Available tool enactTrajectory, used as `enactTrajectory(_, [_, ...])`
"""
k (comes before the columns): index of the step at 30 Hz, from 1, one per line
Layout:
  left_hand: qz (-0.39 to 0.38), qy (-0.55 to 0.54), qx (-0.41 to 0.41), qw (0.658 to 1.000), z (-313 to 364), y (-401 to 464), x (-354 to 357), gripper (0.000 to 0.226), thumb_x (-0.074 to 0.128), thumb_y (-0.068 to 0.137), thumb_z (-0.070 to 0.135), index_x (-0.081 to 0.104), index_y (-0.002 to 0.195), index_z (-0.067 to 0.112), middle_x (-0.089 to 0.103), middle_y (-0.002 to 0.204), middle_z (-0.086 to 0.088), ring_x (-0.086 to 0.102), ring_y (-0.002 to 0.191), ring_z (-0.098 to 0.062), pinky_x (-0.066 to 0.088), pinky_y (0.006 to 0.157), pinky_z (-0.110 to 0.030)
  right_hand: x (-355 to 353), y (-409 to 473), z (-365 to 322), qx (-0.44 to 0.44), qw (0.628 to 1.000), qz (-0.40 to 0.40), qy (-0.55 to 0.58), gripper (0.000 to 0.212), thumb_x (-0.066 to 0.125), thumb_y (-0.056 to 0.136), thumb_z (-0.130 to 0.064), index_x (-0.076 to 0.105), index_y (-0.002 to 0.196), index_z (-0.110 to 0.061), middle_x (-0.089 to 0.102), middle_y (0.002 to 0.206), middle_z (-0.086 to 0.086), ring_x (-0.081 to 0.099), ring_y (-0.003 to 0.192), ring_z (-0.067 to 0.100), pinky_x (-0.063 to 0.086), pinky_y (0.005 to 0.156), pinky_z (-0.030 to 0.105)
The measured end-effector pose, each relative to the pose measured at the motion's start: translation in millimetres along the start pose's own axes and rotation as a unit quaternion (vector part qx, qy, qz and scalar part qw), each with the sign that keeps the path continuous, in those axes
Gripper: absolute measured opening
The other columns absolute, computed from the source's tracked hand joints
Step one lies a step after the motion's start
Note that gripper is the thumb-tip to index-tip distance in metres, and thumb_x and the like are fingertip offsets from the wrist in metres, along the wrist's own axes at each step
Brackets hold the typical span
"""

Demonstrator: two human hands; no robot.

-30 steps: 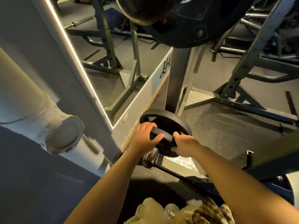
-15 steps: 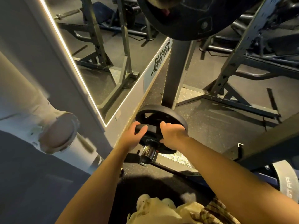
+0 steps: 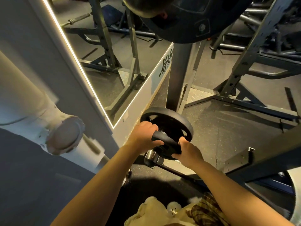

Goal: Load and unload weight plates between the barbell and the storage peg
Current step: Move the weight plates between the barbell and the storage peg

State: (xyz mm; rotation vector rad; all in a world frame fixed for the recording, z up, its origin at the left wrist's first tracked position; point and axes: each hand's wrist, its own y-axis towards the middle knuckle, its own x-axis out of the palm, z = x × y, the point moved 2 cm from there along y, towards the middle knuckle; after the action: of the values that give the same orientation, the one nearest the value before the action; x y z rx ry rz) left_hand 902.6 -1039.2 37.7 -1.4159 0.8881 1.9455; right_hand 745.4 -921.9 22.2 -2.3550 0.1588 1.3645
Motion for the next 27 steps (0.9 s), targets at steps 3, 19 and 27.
enactTrajectory(3, [-0.011, -0.051, 0.003, 0.999, 1, -4, 5, 0.044, 0.068, 0.079, 0.055, 0.059, 0.102, 0.018, 0.056, 0.095, 0.004, 0.048, 0.076, -0.009, 0.037, 0.067, -0.016, 2, 5, 4, 0.001, 1.000, -0.029, -0.002, 0.040, 0.075, 0.081, -0.028, 0.039, 0.098, -0.022, 0.065, 0.106, 0.005, 0.067, 0.094, 0.027, 0.054, 0.074, 0.030])
enactTrajectory(19, [-0.091, -0.205, -0.146, 0.963, -24, -19, 22, 0.039, 0.058, 0.086, 0.056, 0.049, 0.110, 0.027, 0.048, 0.098, 0.011, 0.049, 0.088, -0.009, 0.044, 0.077, -0.022, -13, 6, -31, -0.056, 0.986, -0.058, -0.148, 0.034, 0.065, 0.087, -0.020, 0.048, 0.116, -0.014, 0.062, 0.109, 0.008, 0.064, 0.097, 0.030, 0.051, 0.076, 0.034])
enactTrajectory(27, [-0.050, -0.343, -0.230, 0.910, -31, -34, 33, 0.039, 0.054, 0.081, 0.058, 0.046, 0.108, 0.029, 0.057, 0.098, 0.005, 0.058, 0.093, -0.014, 0.053, 0.086, -0.031, -21, 8, -52, -0.095, 0.972, -0.058, -0.208, 0.037, 0.062, 0.089, -0.019, 0.047, 0.122, -0.014, 0.061, 0.108, 0.008, 0.062, 0.095, 0.027, 0.053, 0.078, 0.035])
